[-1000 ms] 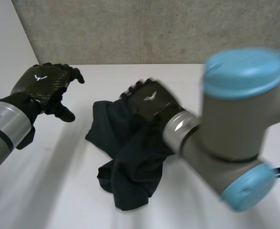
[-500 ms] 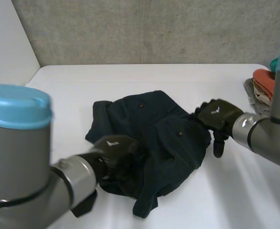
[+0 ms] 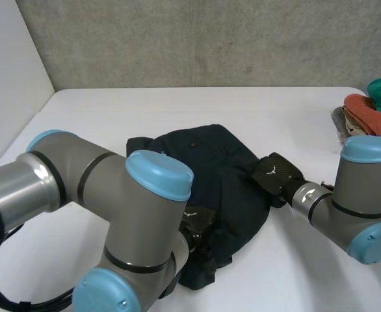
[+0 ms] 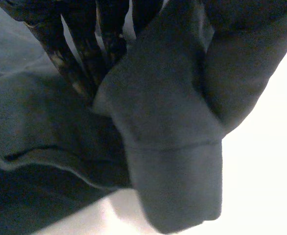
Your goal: Fold the laundry.
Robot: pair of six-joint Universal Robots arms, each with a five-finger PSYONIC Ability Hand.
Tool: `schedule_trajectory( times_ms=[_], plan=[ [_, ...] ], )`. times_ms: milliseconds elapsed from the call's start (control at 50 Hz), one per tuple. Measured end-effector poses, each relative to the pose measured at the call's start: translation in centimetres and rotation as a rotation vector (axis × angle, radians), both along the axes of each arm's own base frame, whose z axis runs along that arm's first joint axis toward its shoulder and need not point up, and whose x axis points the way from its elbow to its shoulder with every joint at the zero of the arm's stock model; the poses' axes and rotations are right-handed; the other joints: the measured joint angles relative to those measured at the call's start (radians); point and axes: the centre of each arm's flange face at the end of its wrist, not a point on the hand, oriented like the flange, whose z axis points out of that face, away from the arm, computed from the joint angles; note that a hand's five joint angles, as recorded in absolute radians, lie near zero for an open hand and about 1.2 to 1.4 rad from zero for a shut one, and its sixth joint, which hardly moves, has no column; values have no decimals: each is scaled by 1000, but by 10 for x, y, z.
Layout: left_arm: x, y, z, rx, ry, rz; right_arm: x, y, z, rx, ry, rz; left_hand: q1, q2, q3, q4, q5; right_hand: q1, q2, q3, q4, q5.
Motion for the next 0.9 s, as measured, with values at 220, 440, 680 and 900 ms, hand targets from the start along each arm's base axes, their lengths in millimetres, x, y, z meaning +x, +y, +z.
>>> schedule_trajectory(
  times_ms=[220,440,680,900],
  plan=[
    [21,-37,57,-252,-44,171,-3,-7,68,-116,-54,-63,348,438,416,441,411,205,186,204,229,230],
    [85,-41,220,-710,41,146,-22,30,229,-247,-168,-82,348,442,416,441,413,205,186,216,230,248],
    [135,-14,358,-1122,275,329,-19,27,363,-576,-640,-69,348,443,416,442,422,235,186,220,230,257],
    [116,-45,359,-1137,283,317,15,13,338,-514,-710,-35,348,443,416,442,422,254,186,220,231,261]
  ],
)
